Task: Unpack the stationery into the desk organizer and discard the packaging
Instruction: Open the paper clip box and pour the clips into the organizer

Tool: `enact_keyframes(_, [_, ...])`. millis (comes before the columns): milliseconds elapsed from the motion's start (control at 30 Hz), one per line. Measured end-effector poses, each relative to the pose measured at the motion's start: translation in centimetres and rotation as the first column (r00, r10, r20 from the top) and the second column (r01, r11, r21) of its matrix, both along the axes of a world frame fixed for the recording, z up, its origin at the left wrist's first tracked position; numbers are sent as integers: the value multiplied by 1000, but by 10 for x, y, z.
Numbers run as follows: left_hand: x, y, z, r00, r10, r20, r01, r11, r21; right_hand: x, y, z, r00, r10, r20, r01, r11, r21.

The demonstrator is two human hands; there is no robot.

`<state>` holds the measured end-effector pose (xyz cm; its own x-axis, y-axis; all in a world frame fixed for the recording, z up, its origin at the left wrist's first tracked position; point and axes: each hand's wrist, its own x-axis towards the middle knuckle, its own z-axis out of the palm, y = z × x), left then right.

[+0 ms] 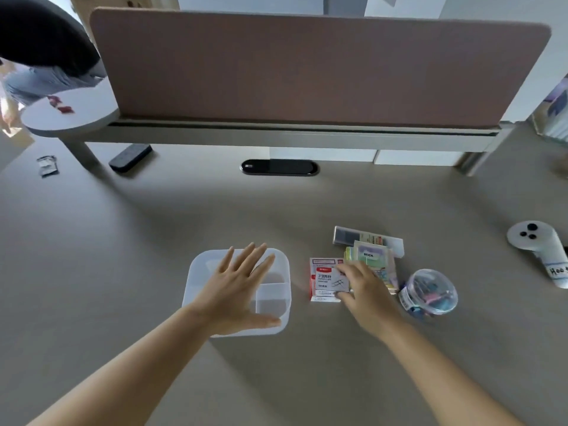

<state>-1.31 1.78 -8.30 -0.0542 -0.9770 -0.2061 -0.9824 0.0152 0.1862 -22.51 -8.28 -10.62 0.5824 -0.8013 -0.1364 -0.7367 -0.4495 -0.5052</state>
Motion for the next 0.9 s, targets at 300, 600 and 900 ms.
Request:
enact_keyframes(300, [-24, -25, 36, 956, 110, -273, -131, 989, -62, 12, 9, 44, 930, -58, 364, 25, 995, 95])
enact_keyframes(600, [-23, -23, 43, 883, 134, -451, -190, 978, -81, 22, 15, 55, 903, 50, 426, -53, 999, -6])
enact_keyframes(900, [-5, -12, 60, 569, 267, -778, -338, 938, 75, 42, 14, 75, 908, 285, 308, -211, 944, -252])
